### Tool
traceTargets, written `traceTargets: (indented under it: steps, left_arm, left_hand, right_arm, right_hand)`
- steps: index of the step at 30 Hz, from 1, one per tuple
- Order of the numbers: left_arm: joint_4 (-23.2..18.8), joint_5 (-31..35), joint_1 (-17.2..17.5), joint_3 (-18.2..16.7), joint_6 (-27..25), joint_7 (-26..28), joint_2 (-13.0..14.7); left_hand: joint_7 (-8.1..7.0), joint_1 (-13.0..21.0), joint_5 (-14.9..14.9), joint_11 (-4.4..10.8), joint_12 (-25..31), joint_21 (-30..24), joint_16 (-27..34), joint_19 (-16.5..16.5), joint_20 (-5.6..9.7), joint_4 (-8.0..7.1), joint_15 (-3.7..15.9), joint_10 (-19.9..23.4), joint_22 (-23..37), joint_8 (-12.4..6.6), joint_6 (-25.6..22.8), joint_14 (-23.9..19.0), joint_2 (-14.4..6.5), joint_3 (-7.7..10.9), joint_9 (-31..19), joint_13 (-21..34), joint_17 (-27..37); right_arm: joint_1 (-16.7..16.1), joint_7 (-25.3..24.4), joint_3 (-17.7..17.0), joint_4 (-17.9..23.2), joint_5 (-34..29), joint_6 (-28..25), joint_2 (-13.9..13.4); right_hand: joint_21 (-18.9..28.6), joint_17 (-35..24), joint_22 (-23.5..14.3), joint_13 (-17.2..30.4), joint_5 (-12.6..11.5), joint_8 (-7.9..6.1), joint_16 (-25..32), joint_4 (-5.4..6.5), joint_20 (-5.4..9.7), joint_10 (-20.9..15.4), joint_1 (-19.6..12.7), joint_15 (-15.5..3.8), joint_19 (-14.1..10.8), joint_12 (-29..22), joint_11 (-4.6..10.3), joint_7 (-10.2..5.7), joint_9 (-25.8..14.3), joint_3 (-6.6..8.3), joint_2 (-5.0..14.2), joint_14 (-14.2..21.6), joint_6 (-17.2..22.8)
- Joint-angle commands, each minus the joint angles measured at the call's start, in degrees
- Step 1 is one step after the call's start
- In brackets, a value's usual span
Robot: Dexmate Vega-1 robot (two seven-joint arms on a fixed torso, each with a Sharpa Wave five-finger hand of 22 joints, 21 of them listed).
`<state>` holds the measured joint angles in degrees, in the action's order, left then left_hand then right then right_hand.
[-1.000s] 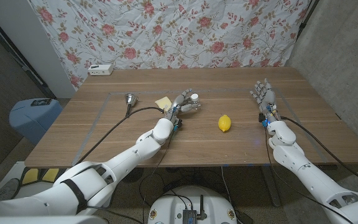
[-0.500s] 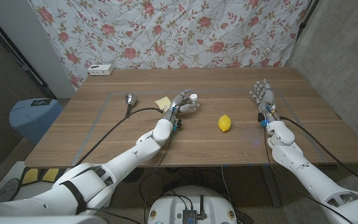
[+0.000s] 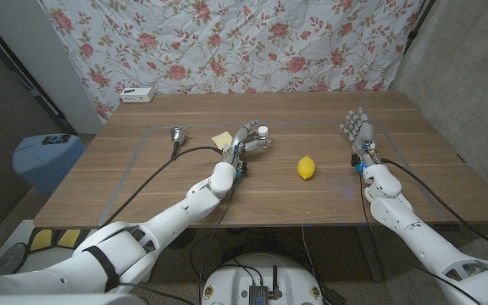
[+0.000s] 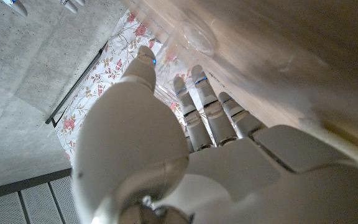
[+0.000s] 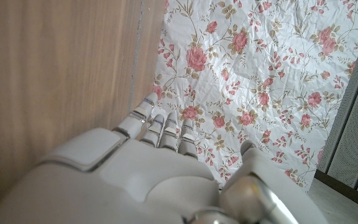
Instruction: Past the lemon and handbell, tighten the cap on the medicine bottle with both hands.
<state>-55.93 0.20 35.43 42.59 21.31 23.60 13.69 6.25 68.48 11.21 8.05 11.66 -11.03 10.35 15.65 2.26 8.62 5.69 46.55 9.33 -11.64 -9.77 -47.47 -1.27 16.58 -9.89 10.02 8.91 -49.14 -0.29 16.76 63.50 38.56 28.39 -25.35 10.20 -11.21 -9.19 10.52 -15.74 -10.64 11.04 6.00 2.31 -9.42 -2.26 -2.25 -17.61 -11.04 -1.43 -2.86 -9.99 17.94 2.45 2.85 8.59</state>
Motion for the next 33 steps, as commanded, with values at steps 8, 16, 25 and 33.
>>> traceTargets:
  steps: [8, 16, 25, 33]
  left_arm:
    - [-6.4, 1.8, 1.1, -0.2, -4.8, 2.1, 1.2]
    - [-9.6, 1.7, 1.6, -0.3, -7.7, 1.1, 2.1]
    - [-10.4, 1.7, 1.4, -0.1, -8.5, 0.5, 2.0]
    - [-11.3, 2.0, 1.2, 0.2, -9.5, -0.3, 2.3]
  left_hand:
    - [1.67, 0.4, -0.5, 1.25, 0.1, -0.2, -0.2, 1.3, 8.58, -0.16, 6.09, 2.7, 0.1, 0.26, -2.2, -1.3, -1.3, 1.03, -0.1, 0.1, 0.3]
    - [1.91, 0.2, -0.8, 1.04, -0.2, -0.1, -0.3, 1.6, 8.52, -0.24, 5.91, 2.9, 0.1, 0.47, -2.4, -1.7, -1.4, 1.38, -0.1, 0.1, 0.2]
    - [2.04, 0.1, -0.9, 1.08, -0.3, 0.0, -0.4, 1.7, 8.44, -0.25, 5.96, 3.0, 0.1, 0.64, -2.3, -1.9, -1.5, 1.69, -0.2, 0.2, 0.2]
    - [2.58, -0.1, -1.0, 0.35, -0.3, 0.2, -0.5, 1.7, 8.41, -0.28, 5.86, 3.5, 0.1, 0.86, -1.9, -2.1, -1.6, 2.03, -0.2, 0.2, 0.2]
  right_arm:
    - [1.8, 1.9, 0.5, -2.3, 0.4, 0.0, 0.6]
    - [2.0, 2.0, 0.6, -1.9, 0.2, -0.6, 0.2]
    - [1.6, 1.6, 0.9, 0.0, -0.4, -1.7, -0.9]
    - [0.6, 0.2, 1.2, 2.9, -1.4, -2.6, -1.8]
  right_hand:
    - [0.4, -0.1, -0.3, 0.3, -0.3, -0.15, 0.3, 0.19, 2.41, -0.4, 0.1, 0.09, -0.2, -0.2, 0.03, -0.28, -0.3, -0.19, 0.43, 0.5, 0.0]
    - [0.4, -0.1, -0.3, 0.3, -0.3, -0.17, 0.3, 0.19, 2.46, -0.4, 0.1, 0.14, -0.2, -0.2, 0.12, -0.29, -0.3, -0.24, 0.45, 0.5, 0.1]
    - [0.4, -0.1, -0.3, 0.3, -0.4, -0.16, 0.3, 0.19, 2.49, -0.4, 0.1, 0.13, -0.2, -0.2, 0.07, -0.30, -0.3, -0.27, 0.48, 0.5, 0.1]
    - [0.4, -0.1, -0.3, 0.3, -0.4, -0.17, 0.3, 0.19, 2.48, -0.4, 0.1, 0.15, -0.2, -0.2, 0.01, -0.28, -0.3, -0.30, 0.50, 0.4, 0.1]
